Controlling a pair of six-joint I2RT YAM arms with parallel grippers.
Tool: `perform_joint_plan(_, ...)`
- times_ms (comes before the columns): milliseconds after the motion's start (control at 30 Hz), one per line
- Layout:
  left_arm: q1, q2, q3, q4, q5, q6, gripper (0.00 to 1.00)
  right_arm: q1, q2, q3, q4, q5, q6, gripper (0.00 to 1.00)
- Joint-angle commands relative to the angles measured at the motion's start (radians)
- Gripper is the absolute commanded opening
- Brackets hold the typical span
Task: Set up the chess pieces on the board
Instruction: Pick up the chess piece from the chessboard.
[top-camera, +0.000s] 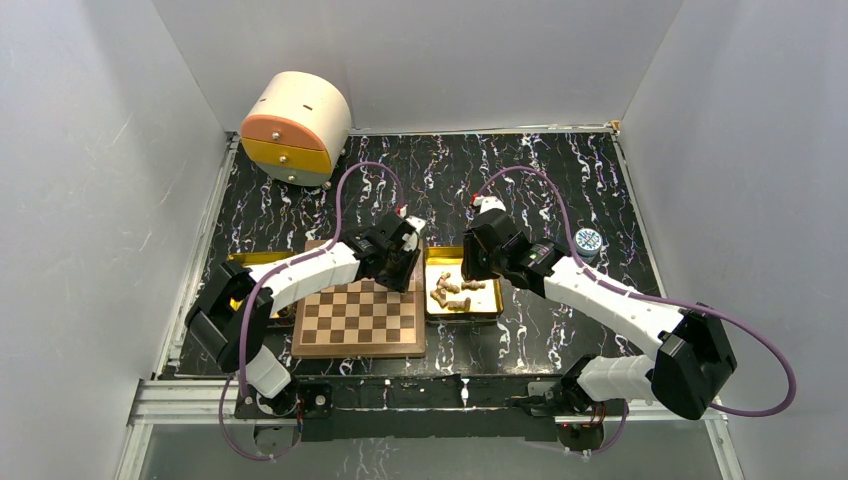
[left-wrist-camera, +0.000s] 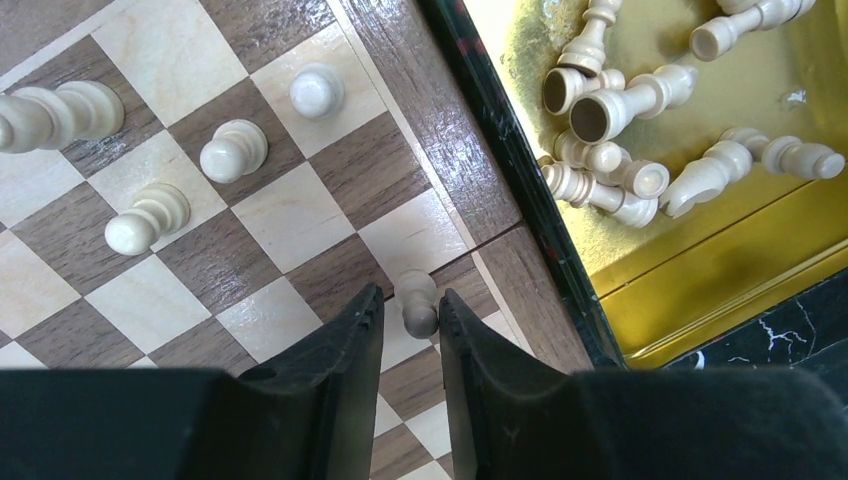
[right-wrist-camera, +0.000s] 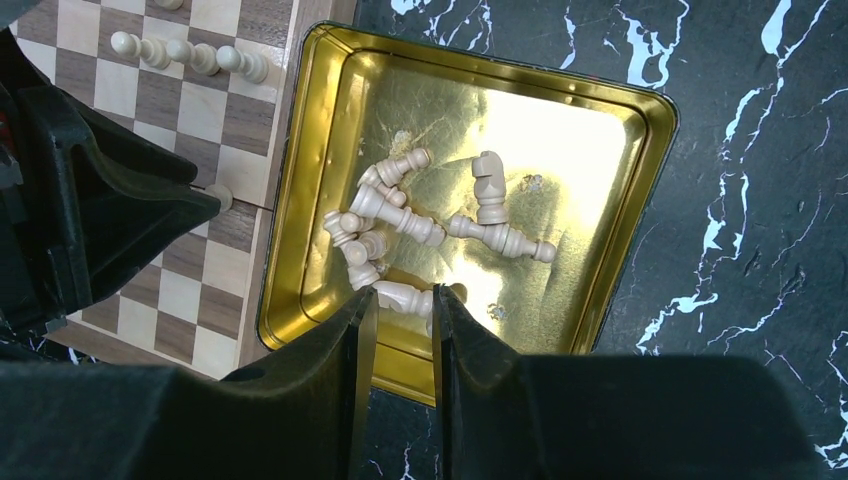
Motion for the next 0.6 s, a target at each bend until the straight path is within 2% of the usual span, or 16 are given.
perform_joint_plan(0,-0.003,-0.009,-0.007,-0.001,0.010,0.003,0.23,-0.003,-0.035,-0.010,0.044,0.012,0.008,0.35)
perform_joint_plan(200,-0.003,-0.049,0.001,-0.014,-0.015,0.003,0.13,-0.004,-0.033,-0.018,0.050,0.008,0.010,0.34)
perform_joint_plan(567,0.019,-0.143,0.114,-0.151,-0.133,0.025,0.12,-0.003,-0.027,-0.024,0.056,-0.004,0.007,0.34)
